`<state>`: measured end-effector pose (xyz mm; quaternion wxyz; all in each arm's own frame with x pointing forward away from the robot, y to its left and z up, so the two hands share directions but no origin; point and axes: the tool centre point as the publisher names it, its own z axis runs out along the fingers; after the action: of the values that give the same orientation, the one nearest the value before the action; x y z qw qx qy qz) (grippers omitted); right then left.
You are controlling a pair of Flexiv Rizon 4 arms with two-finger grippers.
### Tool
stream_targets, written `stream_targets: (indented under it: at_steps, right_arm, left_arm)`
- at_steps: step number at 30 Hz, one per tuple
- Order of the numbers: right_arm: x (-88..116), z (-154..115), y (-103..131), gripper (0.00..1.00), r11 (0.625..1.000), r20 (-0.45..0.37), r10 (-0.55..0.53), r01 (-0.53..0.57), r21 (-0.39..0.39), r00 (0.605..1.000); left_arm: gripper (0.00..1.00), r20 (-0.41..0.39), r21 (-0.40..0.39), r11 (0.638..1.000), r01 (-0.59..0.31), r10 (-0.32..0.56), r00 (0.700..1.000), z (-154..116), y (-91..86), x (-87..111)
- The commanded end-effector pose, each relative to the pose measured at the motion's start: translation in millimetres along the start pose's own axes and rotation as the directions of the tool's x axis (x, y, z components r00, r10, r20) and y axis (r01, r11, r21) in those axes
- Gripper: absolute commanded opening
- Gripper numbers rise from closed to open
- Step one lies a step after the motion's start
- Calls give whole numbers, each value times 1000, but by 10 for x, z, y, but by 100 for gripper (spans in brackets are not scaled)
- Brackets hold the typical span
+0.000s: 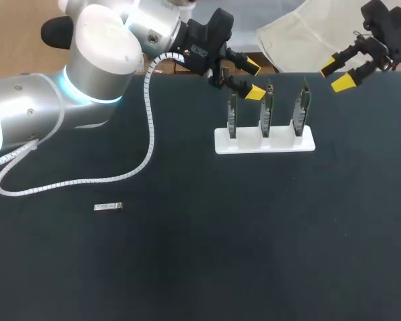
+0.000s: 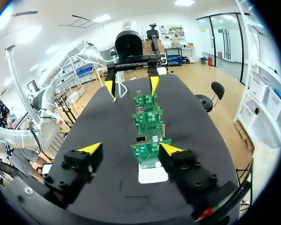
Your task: Pick up the optical module with the left hand, and insert it into the network port with the right hand.
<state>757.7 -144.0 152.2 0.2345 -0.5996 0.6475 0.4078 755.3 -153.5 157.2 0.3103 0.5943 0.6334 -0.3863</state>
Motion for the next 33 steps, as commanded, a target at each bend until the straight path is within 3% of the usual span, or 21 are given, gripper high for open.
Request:
stream_targets:
  at_steps: [1, 8, 14, 16, 21, 23, 25, 29, 32, 33]
  right_arm:
    - [0, 1, 2, 100, 1000, 0, 0, 0, 1, 1000]
    - [0, 1, 2, 100, 1000, 0, 0, 0, 1, 1000]
    - [0, 1, 2, 100, 1000, 0, 0, 0, 1, 1000]
    - [0, 1, 2, 100, 1000, 0, 0, 0, 1, 1000]
    - [0, 1, 2, 100, 1000, 0, 0, 0, 1, 1000]
    - [0, 1, 2, 100, 1000, 0, 0, 0, 1, 1000]
    - [0, 1, 2, 100, 1000, 0, 0, 0, 1, 1000]
    - [0, 1, 2, 100, 1000, 0, 0, 0, 1, 1000]
    - [0, 1, 2, 100, 1000, 0, 0, 0, 1, 1000]
    - [0, 1, 2, 100, 1000, 0, 0, 0, 1, 1000]
  left_arm:
    - [100, -5, 2, 1000, 2, -2, 1000, 5, 11, -9]
    - [100, 15, -17, 999, -31, 31, 999, -93, 27, -89]
    - [100, 18, -127, 989, -76, 79, 997, -682, -29, -177]
    - [100, -23, -185, 978, -98, 95, 995, -962, -108, -169]
    - [100, -130, -314, 940, -131, 94, 987, -1674, -427, -55]
    - [100, -228, -376, 915, -143, 58, 972, -1904, -596, 33]
    - [100, -341, -417, 897, -148, -3, 940, -2101, -783, 149]
    - [100, -462, -464, 874, -141, -103, 881, -2409, -1147, 399]
    - [100, -505, -469, 875, -121, -154, 849, -2577, -1364, 599]
    - [100, -516, -483, 872, -79, -211, 830, -2661, -1461, 725]
